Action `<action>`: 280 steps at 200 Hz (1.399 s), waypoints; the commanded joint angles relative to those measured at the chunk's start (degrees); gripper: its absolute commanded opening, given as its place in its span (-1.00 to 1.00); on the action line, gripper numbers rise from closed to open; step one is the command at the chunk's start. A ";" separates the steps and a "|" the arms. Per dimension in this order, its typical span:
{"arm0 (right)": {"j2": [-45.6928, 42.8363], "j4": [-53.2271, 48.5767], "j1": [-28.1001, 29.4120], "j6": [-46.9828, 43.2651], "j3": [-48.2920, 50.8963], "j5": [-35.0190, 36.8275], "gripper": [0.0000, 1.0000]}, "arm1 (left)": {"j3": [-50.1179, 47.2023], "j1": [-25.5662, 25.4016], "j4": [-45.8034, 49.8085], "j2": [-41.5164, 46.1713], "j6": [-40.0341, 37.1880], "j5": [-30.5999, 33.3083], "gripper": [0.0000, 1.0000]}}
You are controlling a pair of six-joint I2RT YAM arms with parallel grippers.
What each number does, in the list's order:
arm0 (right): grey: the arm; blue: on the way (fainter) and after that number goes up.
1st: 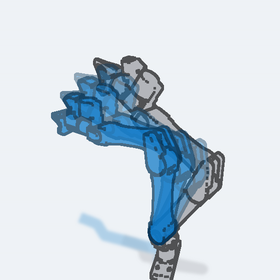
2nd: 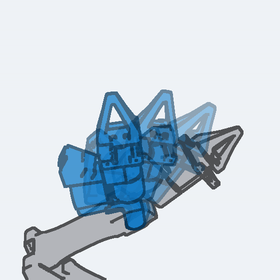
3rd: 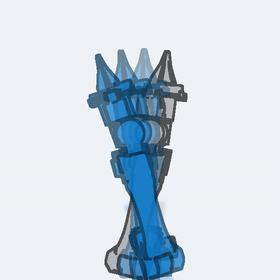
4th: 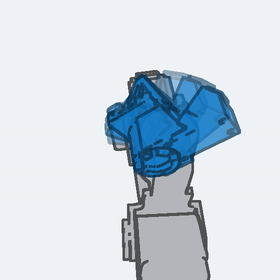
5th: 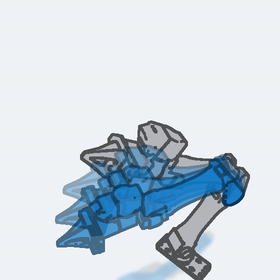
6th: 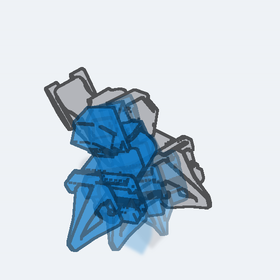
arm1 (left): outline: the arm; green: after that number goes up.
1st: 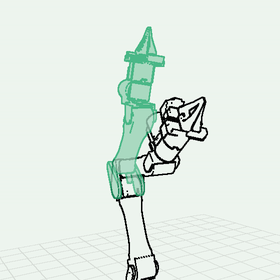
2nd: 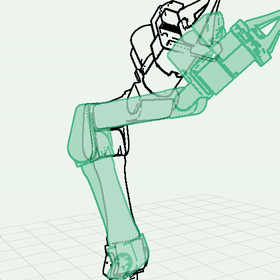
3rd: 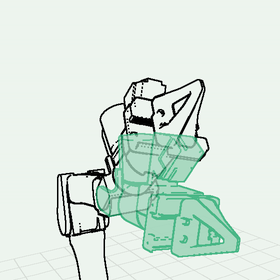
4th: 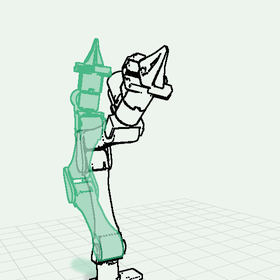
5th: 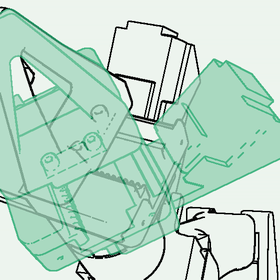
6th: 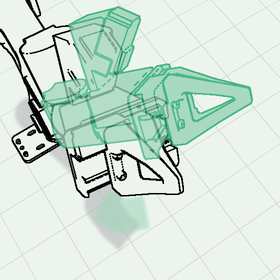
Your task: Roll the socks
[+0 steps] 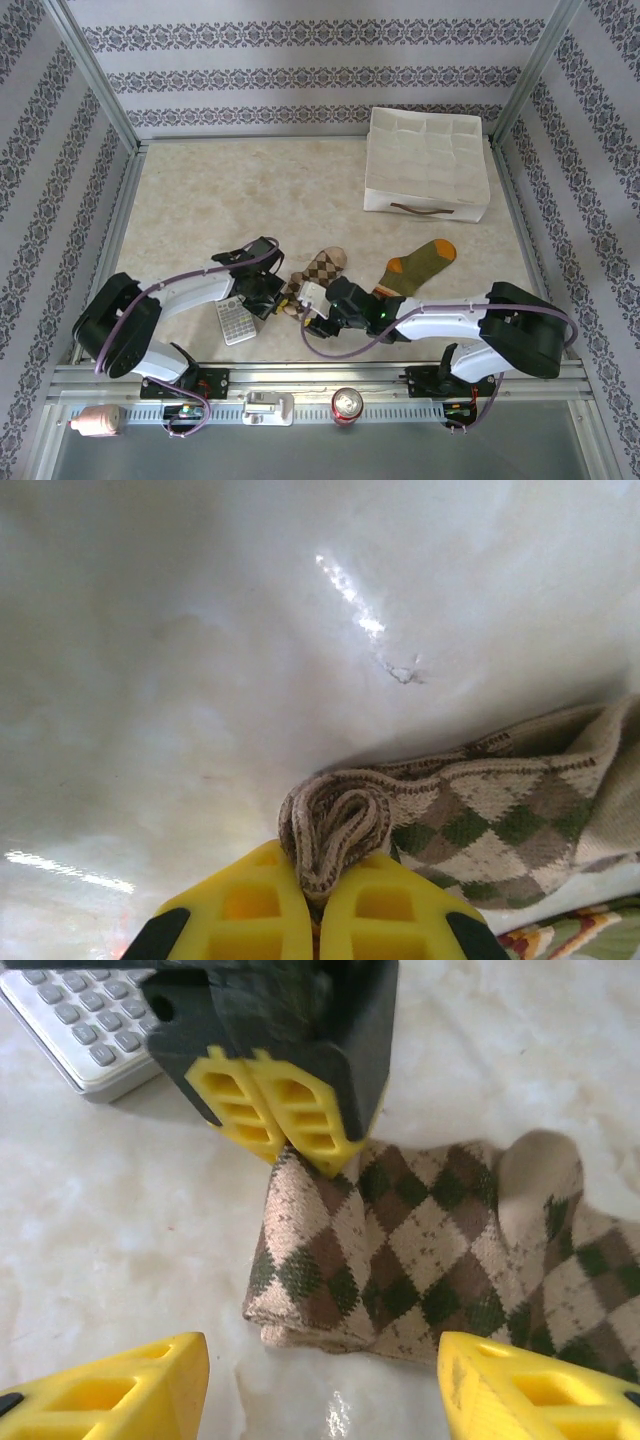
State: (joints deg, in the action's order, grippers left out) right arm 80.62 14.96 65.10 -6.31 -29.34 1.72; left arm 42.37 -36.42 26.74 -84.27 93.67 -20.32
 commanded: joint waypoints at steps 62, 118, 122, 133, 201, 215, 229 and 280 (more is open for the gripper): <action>11.39 -1.07 8.73 -10.69 -9.37 20.88 0.17 | 1.91 -0.75 8.54 -3.95 0.64 0.90 -1.00; 17.75 -4.68 7.57 -7.05 -12.14 20.02 -0.41 | 1.73 -0.74 8.05 -3.33 0.57 1.07 -1.00; 18.02 -4.88 7.44 -6.62 -12.08 19.80 -0.43 | 1.60 -0.70 7.99 -3.15 0.61 1.07 -1.00; 18.84 -5.37 7.21 -5.57 -11.84 19.90 -0.48 | 1.44 -0.78 7.93 -2.78 0.68 1.15 -1.00; 15.29 -5.50 0.99 3.66 -6.24 7.56 -1.00 | 0.45 0.16 5.30 3.67 0.13 3.01 -0.15; 15.34 -4.43 -1.69 6.46 -4.25 0.66 -1.00 | 0.49 0.92 5.95 6.09 -0.31 3.72 0.22; 15.95 -2.85 -3.96 8.42 -2.40 -5.81 -1.00 | 0.29 1.76 6.39 8.48 -1.06 4.46 0.35; 18.09 0.14 -12.28 14.59 0.34 -19.11 -1.00 | -6.24 1.93 -7.45 14.11 -2.83 3.65 0.27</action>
State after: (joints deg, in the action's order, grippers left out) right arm 94.37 24.10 56.18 2.72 -32.84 -9.37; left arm 39.40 -34.74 26.55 -70.72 92.38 -16.43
